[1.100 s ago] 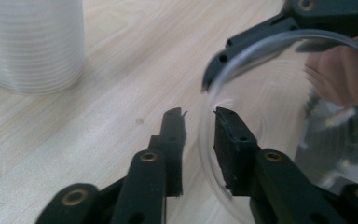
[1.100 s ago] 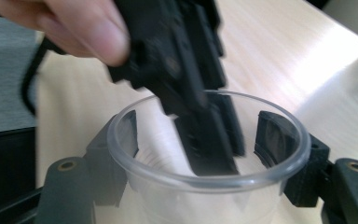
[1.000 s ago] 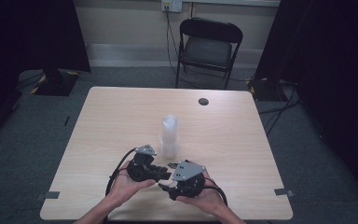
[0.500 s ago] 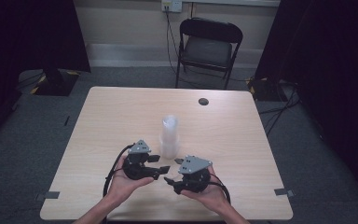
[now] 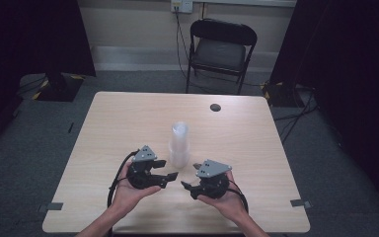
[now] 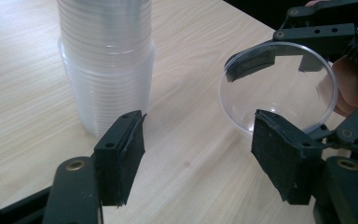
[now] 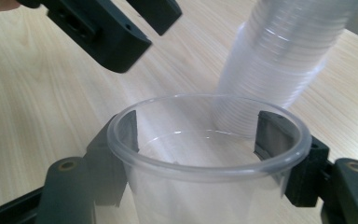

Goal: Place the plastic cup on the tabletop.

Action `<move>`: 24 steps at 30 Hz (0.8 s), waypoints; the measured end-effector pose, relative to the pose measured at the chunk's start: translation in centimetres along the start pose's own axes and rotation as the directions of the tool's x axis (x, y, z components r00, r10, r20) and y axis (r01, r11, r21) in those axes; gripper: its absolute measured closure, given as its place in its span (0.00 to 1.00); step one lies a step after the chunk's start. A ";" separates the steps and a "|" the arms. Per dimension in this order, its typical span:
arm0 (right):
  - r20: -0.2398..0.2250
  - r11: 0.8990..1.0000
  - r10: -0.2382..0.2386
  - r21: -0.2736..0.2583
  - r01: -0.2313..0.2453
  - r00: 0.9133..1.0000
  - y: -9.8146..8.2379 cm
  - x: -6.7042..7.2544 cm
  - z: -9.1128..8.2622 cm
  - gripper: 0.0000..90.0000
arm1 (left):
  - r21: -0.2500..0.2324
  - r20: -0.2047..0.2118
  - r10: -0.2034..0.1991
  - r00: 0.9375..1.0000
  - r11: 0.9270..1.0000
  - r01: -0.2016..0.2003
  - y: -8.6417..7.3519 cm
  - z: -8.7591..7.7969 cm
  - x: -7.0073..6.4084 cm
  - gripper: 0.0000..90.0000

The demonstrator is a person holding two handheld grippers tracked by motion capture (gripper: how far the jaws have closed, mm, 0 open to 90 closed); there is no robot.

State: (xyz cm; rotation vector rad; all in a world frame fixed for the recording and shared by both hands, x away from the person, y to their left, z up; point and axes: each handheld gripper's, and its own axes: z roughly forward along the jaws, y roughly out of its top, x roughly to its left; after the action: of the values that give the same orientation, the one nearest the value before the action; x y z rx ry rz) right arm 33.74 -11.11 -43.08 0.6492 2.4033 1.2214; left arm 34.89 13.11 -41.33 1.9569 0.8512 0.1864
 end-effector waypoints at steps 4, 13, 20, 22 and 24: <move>0.022 0.999 0.033 -0.007 -0.033 0.999 -0.2 -0.7 -0.3 0.33 | 0.002 -0.003 -0.003 1.000 1.000 0.003 -0.1 0.0 0.2 0.37; 0.063 0.996 0.087 -0.025 -0.086 0.994 -0.3 -2.0 -1.0 0.33 | 0.000 -0.035 -0.005 0.999 1.000 0.005 -0.5 0.1 0.6 0.38; 0.054 0.992 0.119 -0.046 -0.117 0.991 -0.2 -3.1 -1.5 0.33 | 0.028 -0.069 0.008 0.998 1.000 -0.006 -1.3 0.9 0.9 0.36; 0.059 0.989 0.140 -0.056 -0.137 0.988 -0.2 -3.8 -1.5 0.33 | 0.021 -0.068 -0.004 0.998 1.000 0.005 -1.2 0.8 1.1 0.35; 0.075 0.988 0.147 -0.062 -0.142 0.986 -0.3 -4.3 -1.5 0.33 | 0.022 -0.054 -0.033 0.998 0.999 0.035 -0.8 0.6 1.4 0.35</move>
State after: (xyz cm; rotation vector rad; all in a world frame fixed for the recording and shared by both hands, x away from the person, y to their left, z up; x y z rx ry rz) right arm 36.42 -14.59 -41.95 0.8511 2.2821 1.2900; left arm 35.82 13.84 -42.64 1.9648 0.9247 0.2111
